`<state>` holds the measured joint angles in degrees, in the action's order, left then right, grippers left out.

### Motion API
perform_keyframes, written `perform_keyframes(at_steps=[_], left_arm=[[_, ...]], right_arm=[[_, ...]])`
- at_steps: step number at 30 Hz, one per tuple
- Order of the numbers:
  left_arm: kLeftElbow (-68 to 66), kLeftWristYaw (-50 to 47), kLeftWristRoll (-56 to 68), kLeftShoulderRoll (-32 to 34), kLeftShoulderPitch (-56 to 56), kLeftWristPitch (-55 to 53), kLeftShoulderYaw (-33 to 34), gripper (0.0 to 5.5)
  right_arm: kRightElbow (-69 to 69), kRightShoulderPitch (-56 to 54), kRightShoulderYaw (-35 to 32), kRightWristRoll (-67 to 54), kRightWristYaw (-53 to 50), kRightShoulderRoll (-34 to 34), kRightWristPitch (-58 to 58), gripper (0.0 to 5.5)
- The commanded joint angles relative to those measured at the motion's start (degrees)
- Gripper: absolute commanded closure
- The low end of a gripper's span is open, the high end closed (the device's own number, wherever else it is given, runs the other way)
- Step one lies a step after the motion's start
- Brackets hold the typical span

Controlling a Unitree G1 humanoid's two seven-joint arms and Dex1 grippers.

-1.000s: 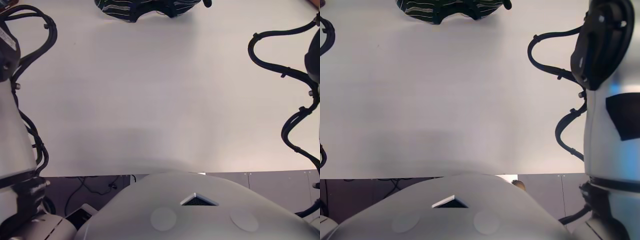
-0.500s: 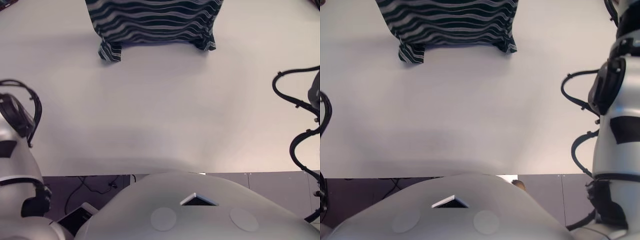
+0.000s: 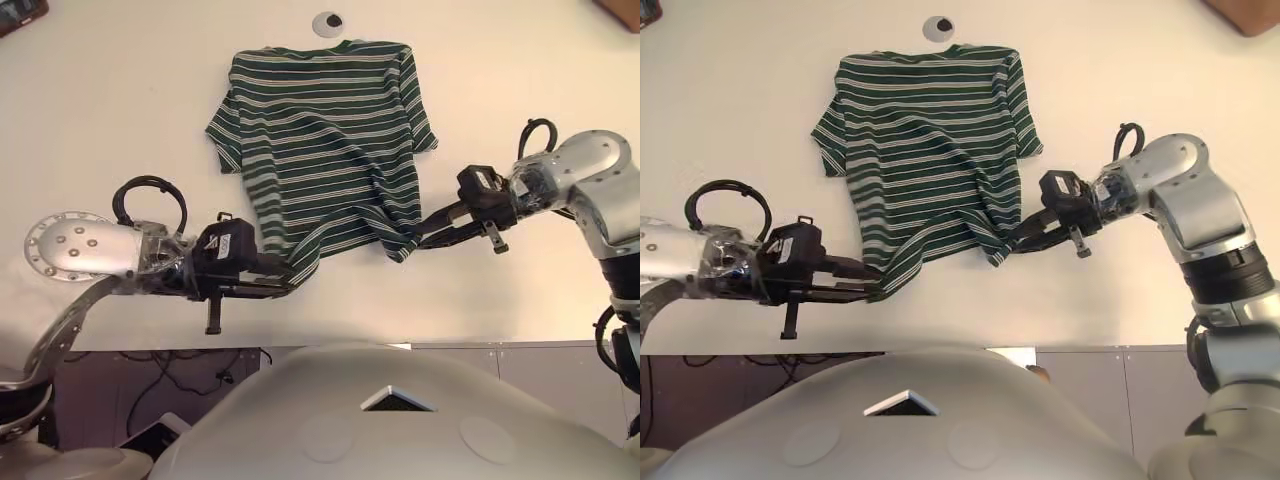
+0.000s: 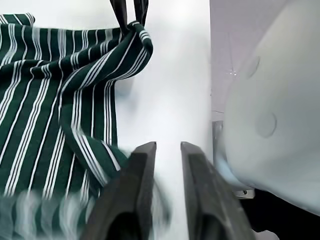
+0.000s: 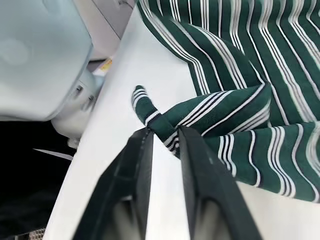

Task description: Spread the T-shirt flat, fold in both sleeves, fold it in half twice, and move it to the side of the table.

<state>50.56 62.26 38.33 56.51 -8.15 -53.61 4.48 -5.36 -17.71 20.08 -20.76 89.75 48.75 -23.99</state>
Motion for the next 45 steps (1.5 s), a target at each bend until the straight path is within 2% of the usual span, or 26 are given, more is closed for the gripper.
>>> perform_keyframes(at_steps=[1, 4, 7, 9, 10, 14, 18, 23, 29, 30, 34, 39, 44, 45], left_arm=[[-2.5, -2.2, 4.7, -0.5, 1.1, -0.2, 7.7, 4.54], [-9.7, -7.7, 13.4, -5.0, 7.3, -1.8, 15.8, 4.54], [-21.0, -22.6, 5.9, -11.9, 14.7, -1.4, 12.1, 4.54], [-25.6, -27.8, 0.1, -14.3, 14.9, 1.3, 8.6, 4.54], [-27.8, -30.0, -3.0, -15.5, 14.4, 3.1, 6.8, 4.36], [-36.4, -36.3, -14.3, -18.8, 12.9, 11.2, 1.3, 4.14], [-44.8, -39.4, -19.9, -21.6, 13.7, 17.4, 1.0, 4.14], [-49.9, -40.7, -20.4, -24.5, 14.5, 19.0, 3.1, 4.14], [-56.1, -40.3, -17.6, -29.4, 17.6, 18.4, 5.5, 4.14], [-56.3, -40.3, -17.6, -29.9, 17.7, 18.5, 5.6, 4.14], [-56.2, -39.6, -18.7, -31.2, 16.6, 18.7, 3.9, 4.14], [-56.8, -40.0, -20.1, -32.5, 17.3, 19.3, 2.3, 4.14], [-57.3, -40.2, -20.8, -33.0, 17.5, 19.5, 2.8, 4.14], [-57.3, -39.9, -20.6, -33.1, 17.5, 19.4, 2.9, 3.95]], right_arm=[[6.2, -6.9, -5.2, -1.6, -0.7, 0.6, -1.8, 3.96], [18.9, -17.1, -10.6, -3.2, -6.6, -4.1, -5.6, 3.96], [37.1, -25.0, -12.5, 2.5, -24.6, -12.4, -9.7, 3.96], [45.2, -26.2, -13.4, 4.5, -31.8, -15.4, -11.1, 3.68], [48.1, -25.7, -13.2, 5.9, -34.4, -16.3, -10.3, 3.48], [57.5, -24.7, -14.2, 9.7, -41.4, -19.1, -7.1, 2.88], [62.5, -24.8, -16.5, 8.9, -41.2, -22.4, -9.1, 2.88], [62.8, -23.1, -17.0, 8.5, -39.5, -26.5, -11.5, 2.88], [63.5, -23.4, -19.6, 8.6, -43.6, -27.4, -6.7, 3.8], [62.7, -24.2, -20.6, 8.2, -44.7, -27.3, -5.8, 4.1], [48.6, -23.8, -17.8, 10.0, -45.6, -28.0, -3.3, 4.77], [31.0, -19.1, -13.3, 9.7, -44.5, -30.4, -8.6, 5.46], [31.9, -18.5, -14.6, 11.1, -48.8, -30.1, -7.8, 5.46], [33.1, -18.8, -15.1, 11.3, -49.8, -29.9, -7.9, 5.28]])
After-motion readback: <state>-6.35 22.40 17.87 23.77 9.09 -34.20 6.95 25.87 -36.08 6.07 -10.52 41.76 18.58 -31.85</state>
